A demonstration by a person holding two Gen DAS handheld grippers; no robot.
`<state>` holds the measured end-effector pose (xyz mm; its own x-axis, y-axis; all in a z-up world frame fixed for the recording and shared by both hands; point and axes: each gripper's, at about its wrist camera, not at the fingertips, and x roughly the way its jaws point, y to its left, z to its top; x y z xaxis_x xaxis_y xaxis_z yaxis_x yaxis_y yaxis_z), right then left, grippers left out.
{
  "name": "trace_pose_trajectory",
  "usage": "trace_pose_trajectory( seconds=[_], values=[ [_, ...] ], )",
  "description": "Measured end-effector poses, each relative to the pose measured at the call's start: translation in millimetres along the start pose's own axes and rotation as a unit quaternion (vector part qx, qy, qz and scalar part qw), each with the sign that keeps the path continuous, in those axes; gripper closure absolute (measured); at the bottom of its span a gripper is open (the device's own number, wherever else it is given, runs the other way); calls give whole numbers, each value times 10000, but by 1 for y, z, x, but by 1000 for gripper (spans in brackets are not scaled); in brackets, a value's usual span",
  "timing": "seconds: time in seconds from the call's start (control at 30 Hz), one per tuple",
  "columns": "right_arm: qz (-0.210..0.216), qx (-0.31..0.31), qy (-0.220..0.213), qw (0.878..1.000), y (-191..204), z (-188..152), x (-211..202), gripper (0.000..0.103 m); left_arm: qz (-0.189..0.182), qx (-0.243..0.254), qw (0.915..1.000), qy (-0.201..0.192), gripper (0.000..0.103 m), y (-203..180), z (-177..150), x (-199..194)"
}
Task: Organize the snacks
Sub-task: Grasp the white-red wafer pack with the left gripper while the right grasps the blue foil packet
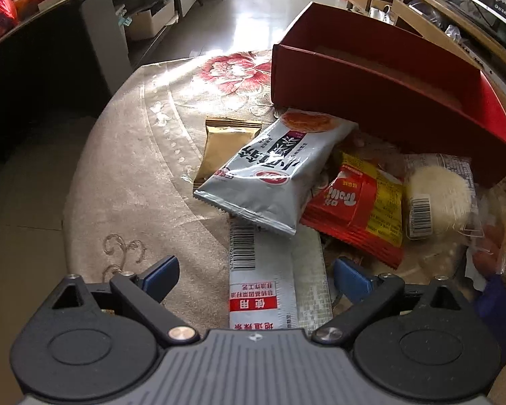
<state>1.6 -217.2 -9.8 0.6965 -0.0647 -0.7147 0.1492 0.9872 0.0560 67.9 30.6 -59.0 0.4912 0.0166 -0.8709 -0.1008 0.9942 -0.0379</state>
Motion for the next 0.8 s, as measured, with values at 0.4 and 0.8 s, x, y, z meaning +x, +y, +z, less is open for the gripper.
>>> trace_pose_trajectory(
  seconds=[0.4,0.8],
  values=[
    [84,283,529,9982,-19,-14,13,21,-452,176,9986,212,45,18,-30,-26],
    [172,262,741,9968,-17,-19,19,16,-401,190,9988,212,25,21,-36,-29]
  ],
)
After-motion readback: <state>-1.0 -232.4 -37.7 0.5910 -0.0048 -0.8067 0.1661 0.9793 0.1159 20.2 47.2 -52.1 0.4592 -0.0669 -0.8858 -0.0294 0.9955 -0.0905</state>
